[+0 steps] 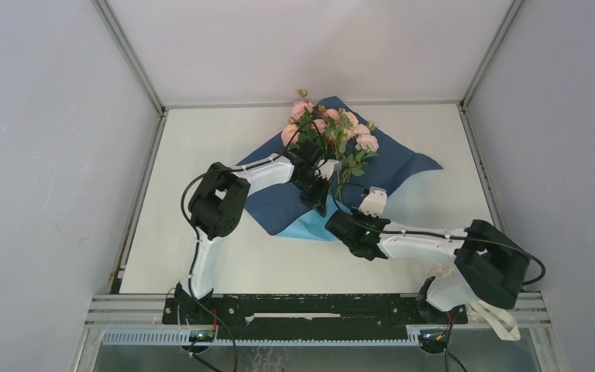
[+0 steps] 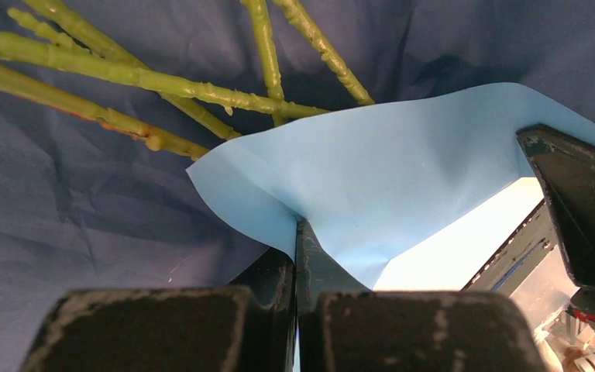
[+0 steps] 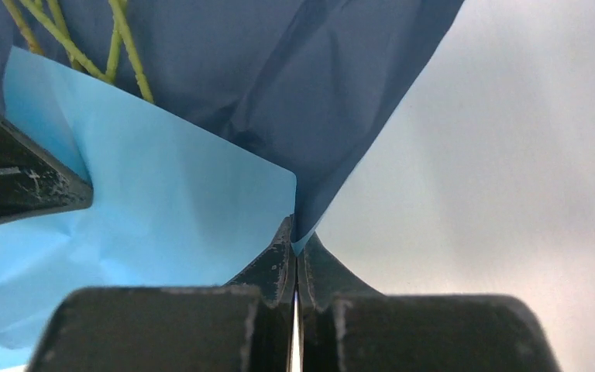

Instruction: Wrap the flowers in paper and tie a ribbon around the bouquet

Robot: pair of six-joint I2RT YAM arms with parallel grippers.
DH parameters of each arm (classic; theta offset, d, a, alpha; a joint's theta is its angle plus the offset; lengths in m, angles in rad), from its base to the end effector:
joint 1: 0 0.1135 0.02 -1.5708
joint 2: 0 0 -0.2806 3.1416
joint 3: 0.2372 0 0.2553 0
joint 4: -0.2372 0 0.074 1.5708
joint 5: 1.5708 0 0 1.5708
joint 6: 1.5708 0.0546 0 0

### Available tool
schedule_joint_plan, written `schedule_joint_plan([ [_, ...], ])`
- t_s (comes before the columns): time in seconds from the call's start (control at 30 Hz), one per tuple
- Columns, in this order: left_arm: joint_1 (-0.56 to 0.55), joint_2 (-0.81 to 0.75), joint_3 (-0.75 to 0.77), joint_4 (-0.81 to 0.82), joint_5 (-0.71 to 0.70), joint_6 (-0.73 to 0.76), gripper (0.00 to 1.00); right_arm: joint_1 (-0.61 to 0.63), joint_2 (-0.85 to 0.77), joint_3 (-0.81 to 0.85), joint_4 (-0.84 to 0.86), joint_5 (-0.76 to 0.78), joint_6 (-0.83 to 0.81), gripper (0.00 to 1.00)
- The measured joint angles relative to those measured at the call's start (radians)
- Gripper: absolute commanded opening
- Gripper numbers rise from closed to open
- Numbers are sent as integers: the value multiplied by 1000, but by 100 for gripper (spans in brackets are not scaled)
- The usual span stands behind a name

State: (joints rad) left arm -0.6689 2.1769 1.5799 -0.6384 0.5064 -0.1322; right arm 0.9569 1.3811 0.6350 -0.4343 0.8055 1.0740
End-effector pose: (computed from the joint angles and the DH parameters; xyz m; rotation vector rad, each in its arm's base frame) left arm 0.3436 -0.3053 0.1393 0.8922 2.7649 -0.8832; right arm 0.1662 0.1674 0.1613 0.3225 2.2463 -0.1280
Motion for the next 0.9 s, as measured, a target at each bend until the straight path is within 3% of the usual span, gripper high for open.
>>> schedule_joint_plan([
  [0.23,6,12,17,-8,6,0,0,80,98,82,-43,105,-252,0],
  [0.57,13,20,21,-11,24,-1,0,189,131,131,194,90,-800,0],
  [0.9,18,21,21,-11,32,-1,0,198,271,206,317,-26,-981,0],
])
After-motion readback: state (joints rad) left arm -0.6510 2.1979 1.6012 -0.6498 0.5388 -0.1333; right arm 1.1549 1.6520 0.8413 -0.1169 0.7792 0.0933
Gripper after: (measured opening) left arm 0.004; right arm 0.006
